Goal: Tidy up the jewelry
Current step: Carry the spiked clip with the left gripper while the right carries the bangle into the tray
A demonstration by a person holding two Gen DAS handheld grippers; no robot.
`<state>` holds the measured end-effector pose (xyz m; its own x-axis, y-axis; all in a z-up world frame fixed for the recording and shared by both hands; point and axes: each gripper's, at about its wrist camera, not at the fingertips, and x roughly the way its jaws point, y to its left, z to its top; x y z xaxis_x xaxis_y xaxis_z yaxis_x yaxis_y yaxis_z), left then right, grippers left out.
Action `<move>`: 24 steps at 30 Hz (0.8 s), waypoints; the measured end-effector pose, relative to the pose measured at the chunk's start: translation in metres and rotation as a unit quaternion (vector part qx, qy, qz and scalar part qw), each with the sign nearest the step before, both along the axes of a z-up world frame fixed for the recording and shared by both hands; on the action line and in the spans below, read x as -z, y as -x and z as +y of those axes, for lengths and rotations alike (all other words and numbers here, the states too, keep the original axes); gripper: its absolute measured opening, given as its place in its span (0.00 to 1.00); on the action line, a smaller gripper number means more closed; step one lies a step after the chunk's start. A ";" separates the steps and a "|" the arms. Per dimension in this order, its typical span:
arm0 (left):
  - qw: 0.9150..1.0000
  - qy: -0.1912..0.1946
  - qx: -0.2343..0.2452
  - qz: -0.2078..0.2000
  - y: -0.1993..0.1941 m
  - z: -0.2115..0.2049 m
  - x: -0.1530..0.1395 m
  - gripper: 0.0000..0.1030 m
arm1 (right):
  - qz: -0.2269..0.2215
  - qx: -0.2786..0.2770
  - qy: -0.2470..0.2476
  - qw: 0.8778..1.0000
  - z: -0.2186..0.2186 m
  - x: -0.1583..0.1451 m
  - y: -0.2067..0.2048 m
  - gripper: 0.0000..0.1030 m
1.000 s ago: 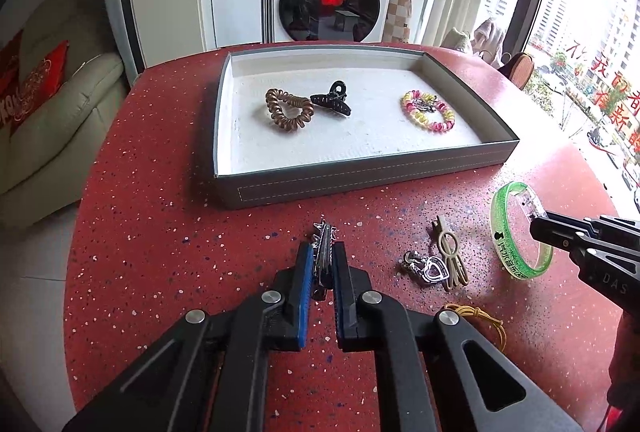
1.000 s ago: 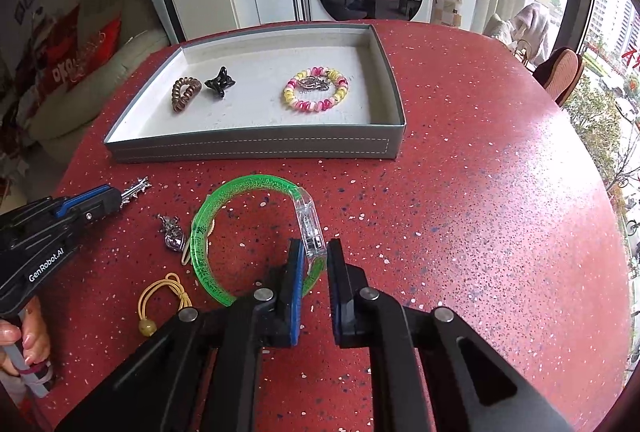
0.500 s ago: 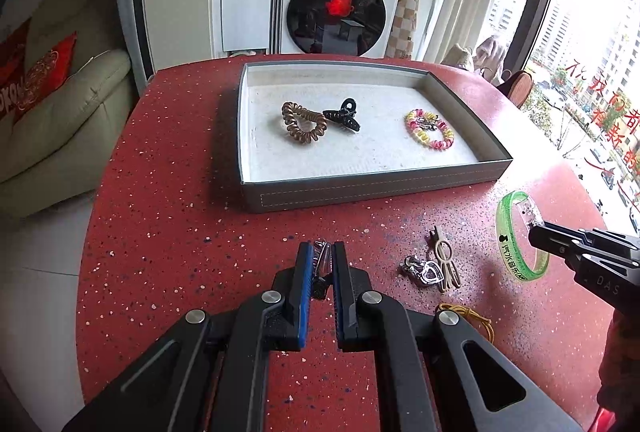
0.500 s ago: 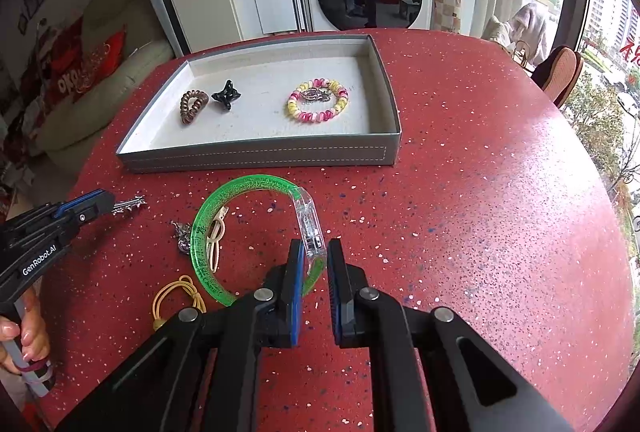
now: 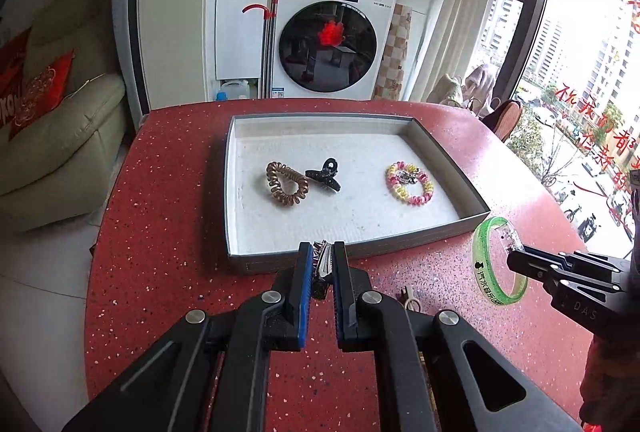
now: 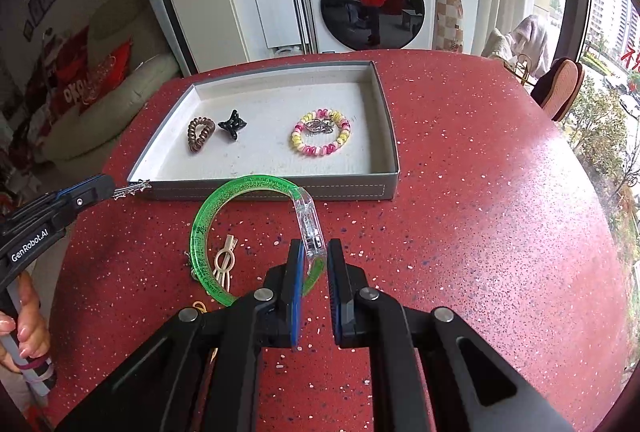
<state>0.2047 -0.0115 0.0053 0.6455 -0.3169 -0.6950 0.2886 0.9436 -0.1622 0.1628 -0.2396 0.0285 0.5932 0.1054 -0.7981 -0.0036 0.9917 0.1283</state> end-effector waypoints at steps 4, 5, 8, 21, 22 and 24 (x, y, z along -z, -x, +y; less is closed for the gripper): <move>1.000 0.001 -0.004 -0.009 -0.015 -0.006 -0.006 0.27 | -0.006 -0.002 0.005 1.000 -0.001 -0.008 -0.017 0.12; 1.000 0.000 -0.005 -0.011 -0.020 -0.007 -0.008 0.27 | -0.006 -0.003 0.007 1.000 -0.001 -0.009 -0.023 0.12; 1.000 0.001 -0.008 -0.015 -0.035 -0.013 -0.011 0.27 | -0.004 -0.004 0.006 1.000 -0.001 -0.011 -0.041 0.12; 0.999 -0.032 -0.019 0.004 -0.102 -0.030 0.014 0.27 | 0.029 0.013 0.015 0.999 -0.006 0.012 -0.127 0.12; 0.999 -0.037 -0.019 0.005 -0.106 -0.031 0.017 0.27 | 0.032 0.014 0.016 0.999 -0.006 0.014 -0.131 0.12; 0.999 -0.045 -0.022 0.009 -0.111 -0.033 0.023 0.27 | 0.038 0.016 0.020 0.999 -0.006 0.020 -0.139 0.12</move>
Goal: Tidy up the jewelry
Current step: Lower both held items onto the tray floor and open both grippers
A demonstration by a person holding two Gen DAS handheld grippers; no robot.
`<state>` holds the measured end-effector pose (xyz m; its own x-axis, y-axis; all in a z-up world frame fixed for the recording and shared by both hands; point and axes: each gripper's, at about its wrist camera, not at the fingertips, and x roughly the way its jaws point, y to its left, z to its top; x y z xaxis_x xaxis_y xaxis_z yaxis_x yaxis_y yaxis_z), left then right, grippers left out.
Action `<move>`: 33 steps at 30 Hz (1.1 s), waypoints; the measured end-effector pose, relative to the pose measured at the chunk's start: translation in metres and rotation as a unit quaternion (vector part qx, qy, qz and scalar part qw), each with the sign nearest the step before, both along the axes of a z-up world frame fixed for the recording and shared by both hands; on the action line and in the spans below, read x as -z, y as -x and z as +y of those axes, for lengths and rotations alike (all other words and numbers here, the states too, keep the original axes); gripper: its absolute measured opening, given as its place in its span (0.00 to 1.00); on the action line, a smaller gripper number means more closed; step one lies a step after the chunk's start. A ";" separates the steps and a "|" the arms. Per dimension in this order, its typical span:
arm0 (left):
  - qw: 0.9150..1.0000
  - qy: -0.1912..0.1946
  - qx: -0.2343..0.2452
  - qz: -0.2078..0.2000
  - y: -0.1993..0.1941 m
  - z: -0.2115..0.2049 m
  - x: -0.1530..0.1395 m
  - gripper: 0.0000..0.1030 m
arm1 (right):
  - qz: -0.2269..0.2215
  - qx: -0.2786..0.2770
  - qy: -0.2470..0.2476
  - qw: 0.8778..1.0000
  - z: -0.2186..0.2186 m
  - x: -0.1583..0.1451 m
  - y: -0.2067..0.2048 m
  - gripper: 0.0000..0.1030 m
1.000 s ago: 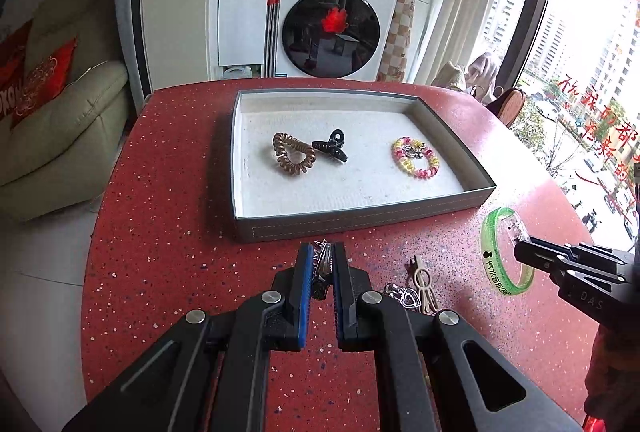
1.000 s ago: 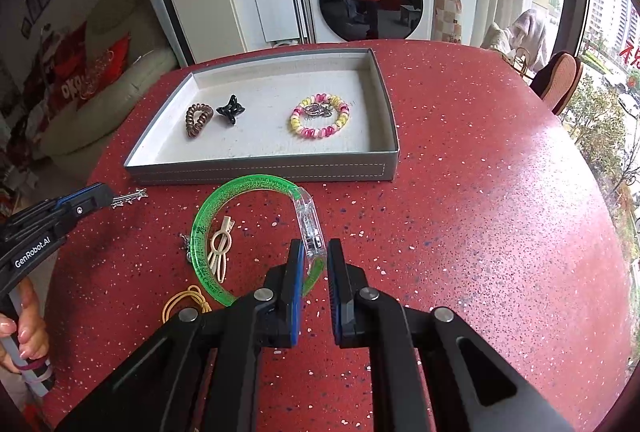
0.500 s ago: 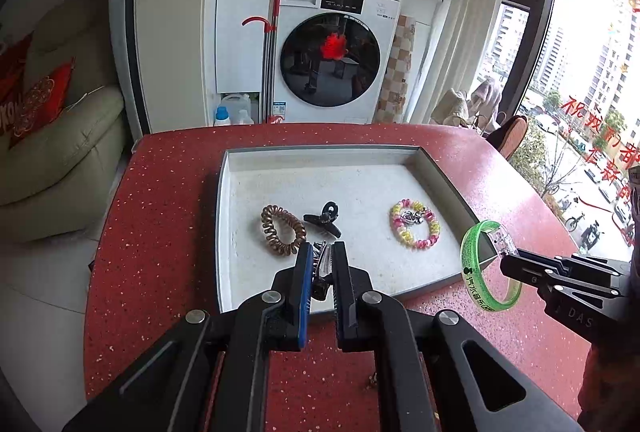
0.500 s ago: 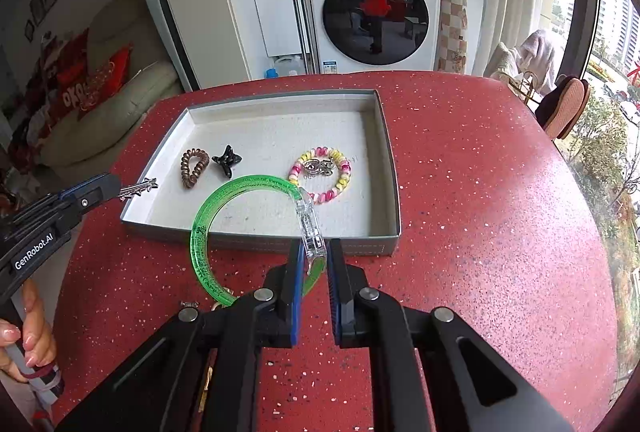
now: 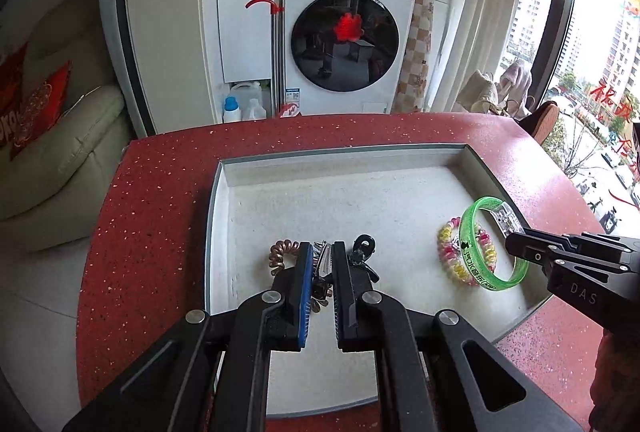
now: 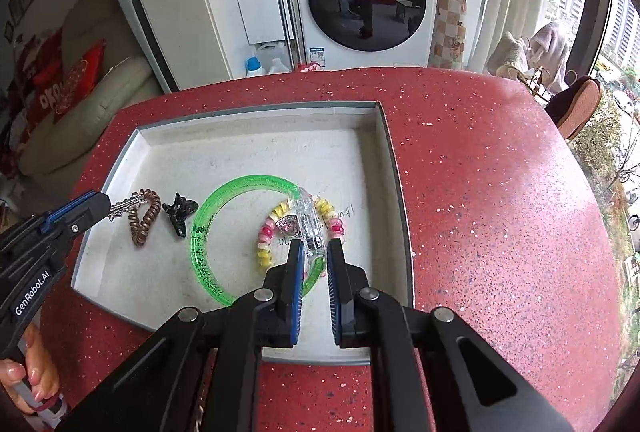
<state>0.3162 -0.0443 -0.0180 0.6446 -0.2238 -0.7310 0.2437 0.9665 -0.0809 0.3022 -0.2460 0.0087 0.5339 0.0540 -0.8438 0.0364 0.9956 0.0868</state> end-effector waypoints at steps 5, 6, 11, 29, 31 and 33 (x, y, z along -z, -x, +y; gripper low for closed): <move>1.000 -0.020 -0.011 0.015 -0.012 -0.003 0.020 0.27 | 0.017 0.014 0.003 1.000 -0.004 0.015 -0.014 0.12; 0.999 -0.025 -0.011 0.018 -0.012 -0.004 0.023 0.27 | 0.020 0.015 0.003 1.000 -0.005 0.018 -0.015 0.12; 0.998 -0.049 -0.011 0.023 -0.012 -0.009 0.037 0.27 | 0.026 0.017 0.006 1.000 -0.007 0.025 -0.016 0.16; 0.998 -0.055 -0.035 0.016 0.002 -0.006 0.031 0.28 | -0.011 0.020 -0.039 0.999 -0.011 0.009 0.013 0.51; 0.998 -0.053 -0.035 0.018 0.004 -0.006 0.029 0.28 | -0.017 0.018 -0.043 0.999 -0.010 0.004 0.019 0.51; 0.998 -0.049 -0.037 0.014 0.006 -0.004 0.025 0.28 | -0.024 0.014 -0.047 0.999 -0.008 -0.001 0.026 0.51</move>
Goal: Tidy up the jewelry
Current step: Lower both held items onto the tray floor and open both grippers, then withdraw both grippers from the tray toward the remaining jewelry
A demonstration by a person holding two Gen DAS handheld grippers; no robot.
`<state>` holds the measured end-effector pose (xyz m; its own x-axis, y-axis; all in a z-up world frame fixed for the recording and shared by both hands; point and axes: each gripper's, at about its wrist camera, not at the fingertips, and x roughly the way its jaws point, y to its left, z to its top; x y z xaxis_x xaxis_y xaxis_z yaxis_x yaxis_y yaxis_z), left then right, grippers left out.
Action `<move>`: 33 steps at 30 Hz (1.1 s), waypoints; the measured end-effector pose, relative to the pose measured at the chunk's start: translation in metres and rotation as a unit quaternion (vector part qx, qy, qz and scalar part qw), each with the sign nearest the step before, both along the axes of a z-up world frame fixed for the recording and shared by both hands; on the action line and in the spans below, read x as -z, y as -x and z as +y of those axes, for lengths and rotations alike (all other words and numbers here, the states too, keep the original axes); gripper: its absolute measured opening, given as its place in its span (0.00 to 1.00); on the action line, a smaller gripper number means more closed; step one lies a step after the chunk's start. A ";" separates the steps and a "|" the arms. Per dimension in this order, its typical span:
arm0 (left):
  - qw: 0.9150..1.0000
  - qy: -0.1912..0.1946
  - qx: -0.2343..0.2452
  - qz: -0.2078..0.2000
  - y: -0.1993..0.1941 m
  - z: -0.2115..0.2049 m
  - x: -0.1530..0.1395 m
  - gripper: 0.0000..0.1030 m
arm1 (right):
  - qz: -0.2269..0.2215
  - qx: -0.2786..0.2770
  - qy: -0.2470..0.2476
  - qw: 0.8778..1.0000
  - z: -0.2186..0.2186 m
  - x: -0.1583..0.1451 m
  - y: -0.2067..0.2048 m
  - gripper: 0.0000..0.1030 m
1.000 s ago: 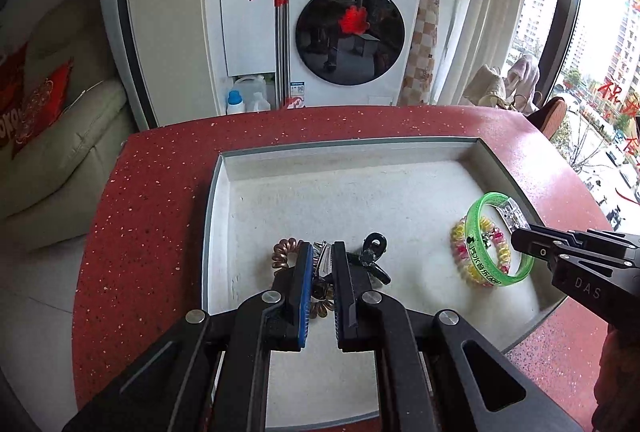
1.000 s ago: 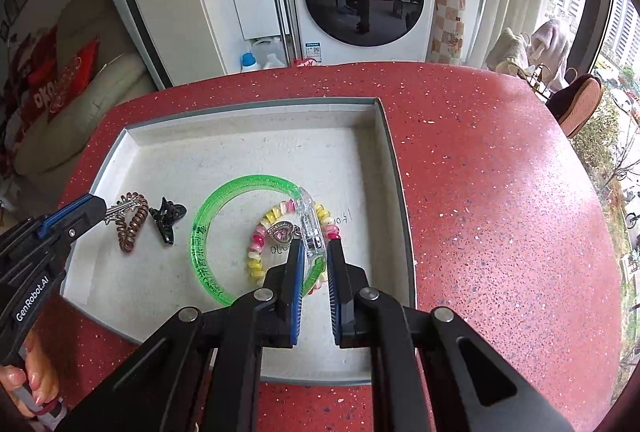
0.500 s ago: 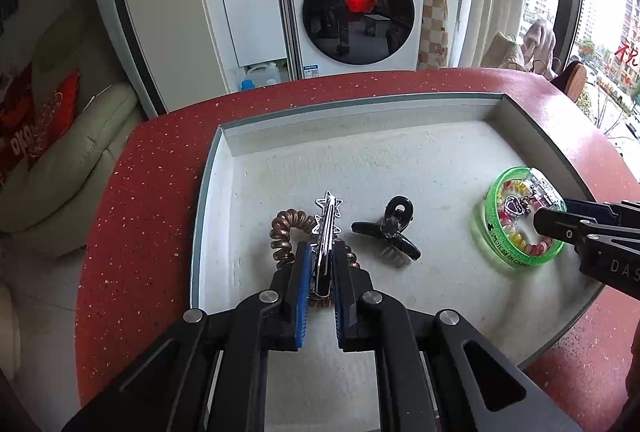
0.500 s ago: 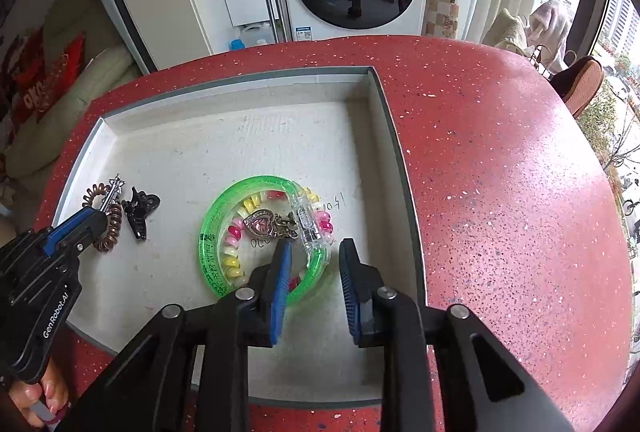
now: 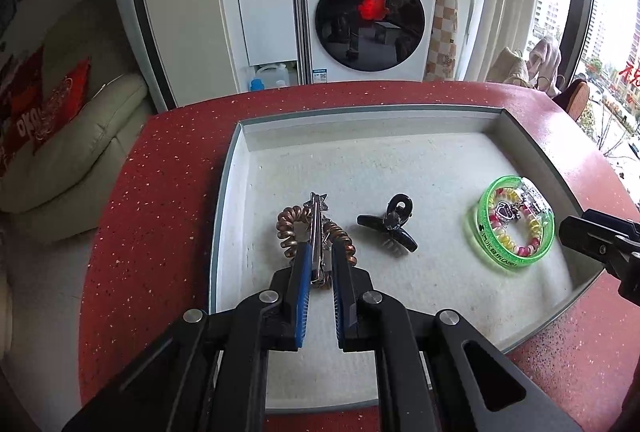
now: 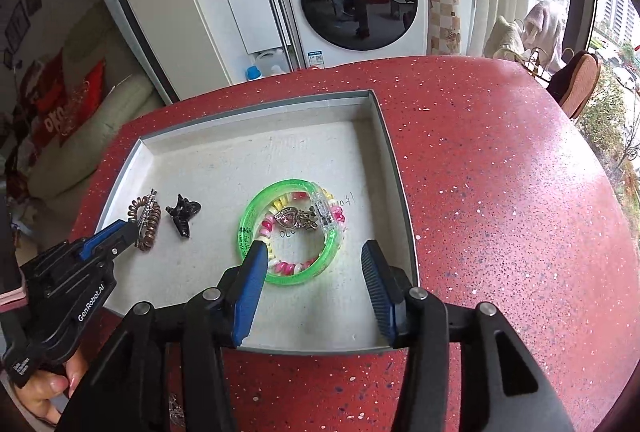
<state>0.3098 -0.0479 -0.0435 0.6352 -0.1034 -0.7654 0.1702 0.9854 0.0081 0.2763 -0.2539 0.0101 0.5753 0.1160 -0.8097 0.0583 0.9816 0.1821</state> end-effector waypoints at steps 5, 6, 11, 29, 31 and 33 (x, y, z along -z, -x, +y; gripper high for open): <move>1.000 0.012 -0.001 -0.003 0.006 0.003 -0.008 0.28 | -0.014 -0.006 -0.012 1.000 0.005 -0.012 0.020 0.51; 1.000 0.014 -0.001 -0.004 0.008 0.004 -0.009 0.28 | -0.017 -0.007 -0.014 1.000 0.006 -0.014 0.024 0.51; 1.000 0.025 0.001 -0.002 0.020 0.010 -0.013 0.28 | -0.023 -0.007 -0.023 0.999 0.004 -0.020 0.045 0.53; 0.999 0.017 0.008 -0.042 0.105 0.022 -0.025 1.00 | -0.015 -0.020 -0.051 0.998 0.013 -0.005 0.133 0.86; 0.999 0.011 0.011 -0.044 0.119 0.022 -0.023 1.00 | -0.014 -0.026 -0.048 0.998 0.016 -0.002 0.144 0.86; 0.999 0.010 0.019 -0.039 0.131 0.023 -0.019 1.00 | -0.003 -0.037 -0.051 0.998 0.020 0.001 0.154 0.86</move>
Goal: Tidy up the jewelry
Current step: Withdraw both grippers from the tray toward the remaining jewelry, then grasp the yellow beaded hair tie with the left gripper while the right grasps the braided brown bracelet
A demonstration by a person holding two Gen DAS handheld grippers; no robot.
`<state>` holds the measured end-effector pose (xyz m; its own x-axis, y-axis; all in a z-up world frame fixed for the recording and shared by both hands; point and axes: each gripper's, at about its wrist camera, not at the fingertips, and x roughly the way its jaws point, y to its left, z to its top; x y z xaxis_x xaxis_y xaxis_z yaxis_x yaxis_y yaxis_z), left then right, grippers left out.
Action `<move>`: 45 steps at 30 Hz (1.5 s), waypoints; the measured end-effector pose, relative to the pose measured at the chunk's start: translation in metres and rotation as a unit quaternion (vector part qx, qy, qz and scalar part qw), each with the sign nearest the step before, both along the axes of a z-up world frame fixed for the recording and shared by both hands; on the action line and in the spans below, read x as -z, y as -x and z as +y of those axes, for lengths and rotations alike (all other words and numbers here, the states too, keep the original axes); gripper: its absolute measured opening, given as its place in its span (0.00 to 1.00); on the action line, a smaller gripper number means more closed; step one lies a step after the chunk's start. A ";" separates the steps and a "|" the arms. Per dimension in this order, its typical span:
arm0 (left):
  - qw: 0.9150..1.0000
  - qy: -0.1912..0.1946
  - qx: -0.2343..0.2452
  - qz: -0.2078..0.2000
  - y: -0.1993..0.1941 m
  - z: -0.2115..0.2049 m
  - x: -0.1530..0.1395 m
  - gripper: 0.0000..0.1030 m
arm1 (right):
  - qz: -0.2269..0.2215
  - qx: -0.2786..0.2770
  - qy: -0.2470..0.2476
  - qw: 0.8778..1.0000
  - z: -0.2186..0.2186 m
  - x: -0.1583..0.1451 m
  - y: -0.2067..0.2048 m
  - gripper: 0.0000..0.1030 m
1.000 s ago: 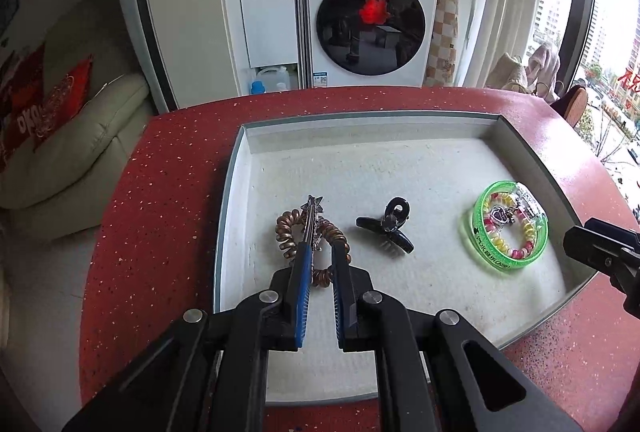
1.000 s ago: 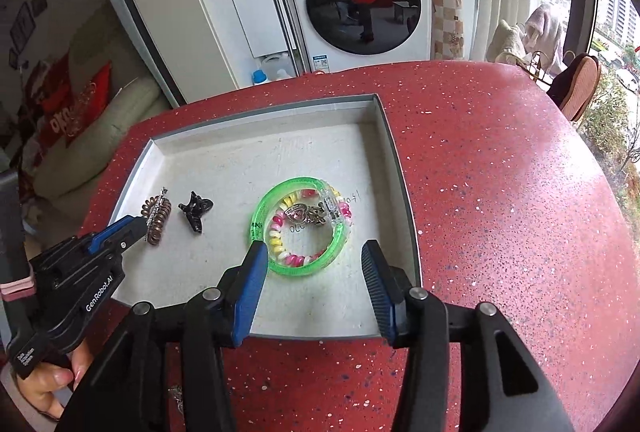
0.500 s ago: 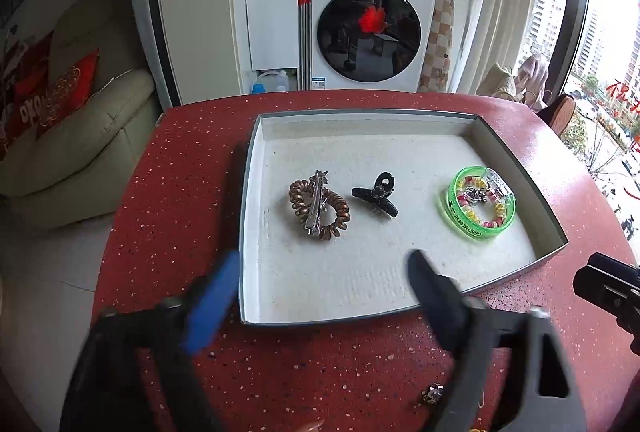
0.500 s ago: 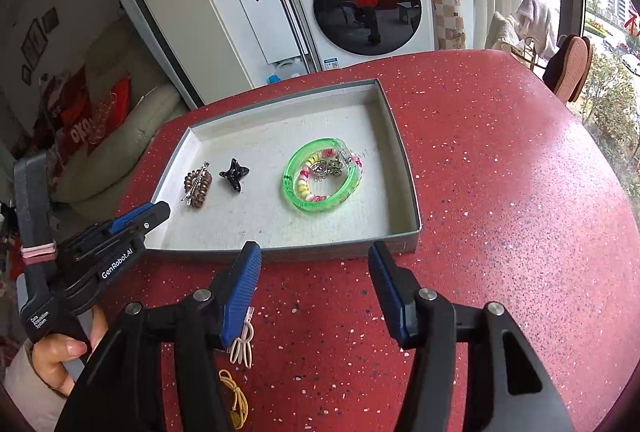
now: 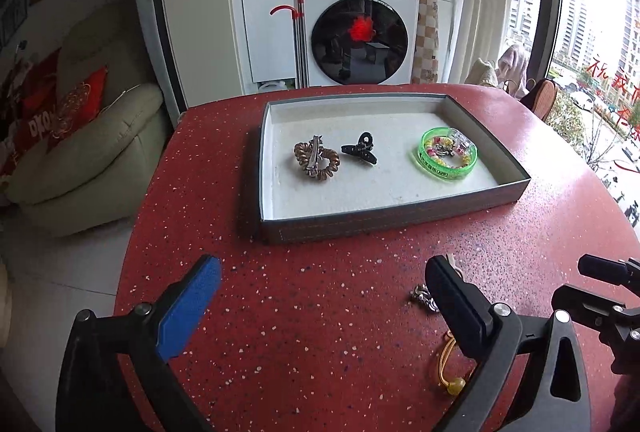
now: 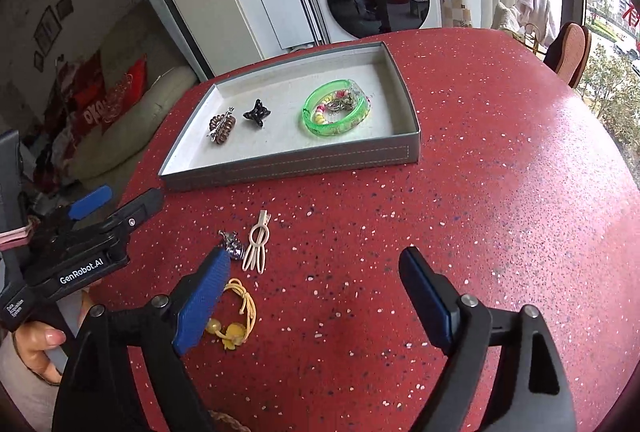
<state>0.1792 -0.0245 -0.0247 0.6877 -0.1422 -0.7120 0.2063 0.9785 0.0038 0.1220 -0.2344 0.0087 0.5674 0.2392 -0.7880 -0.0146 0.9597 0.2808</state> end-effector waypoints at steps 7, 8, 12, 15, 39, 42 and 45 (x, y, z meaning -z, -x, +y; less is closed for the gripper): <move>0.999 0.007 0.027 0.033 0.032 -0.003 0.018 1.00 | 0.023 -0.022 -0.003 0.999 0.010 0.011 0.039 0.86; 0.999 0.008 0.029 0.037 0.035 -0.004 0.020 1.00 | 0.025 -0.023 -0.004 0.999 0.011 0.012 0.044 0.86; 0.998 0.011 0.035 0.049 0.048 -0.008 0.029 1.00 | 0.032 -0.031 0.001 0.999 0.018 0.018 0.065 0.86; 0.998 0.006 0.038 0.054 0.056 -0.011 0.035 1.00 | 0.038 -0.042 0.018 0.998 0.025 0.023 0.079 0.86; 0.995 -0.007 0.066 0.077 0.061 -0.035 0.041 1.00 | 0.030 -0.095 0.129 0.987 0.073 0.040 0.110 0.68; 0.994 -0.008 0.075 0.075 0.063 -0.039 0.040 0.94 | 0.020 -0.109 0.144 0.983 0.079 0.040 0.115 0.61; 0.994 -0.011 0.085 0.072 0.067 -0.043 0.038 0.86 | 0.017 -0.116 0.145 0.982 0.081 0.040 0.116 0.55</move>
<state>0.1125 -0.0673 -0.0628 0.5457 -0.2296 -0.8059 0.3678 0.9298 -0.0159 0.0063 -0.1529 -0.0309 0.4966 0.1205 -0.8595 -0.2371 0.9715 -0.0008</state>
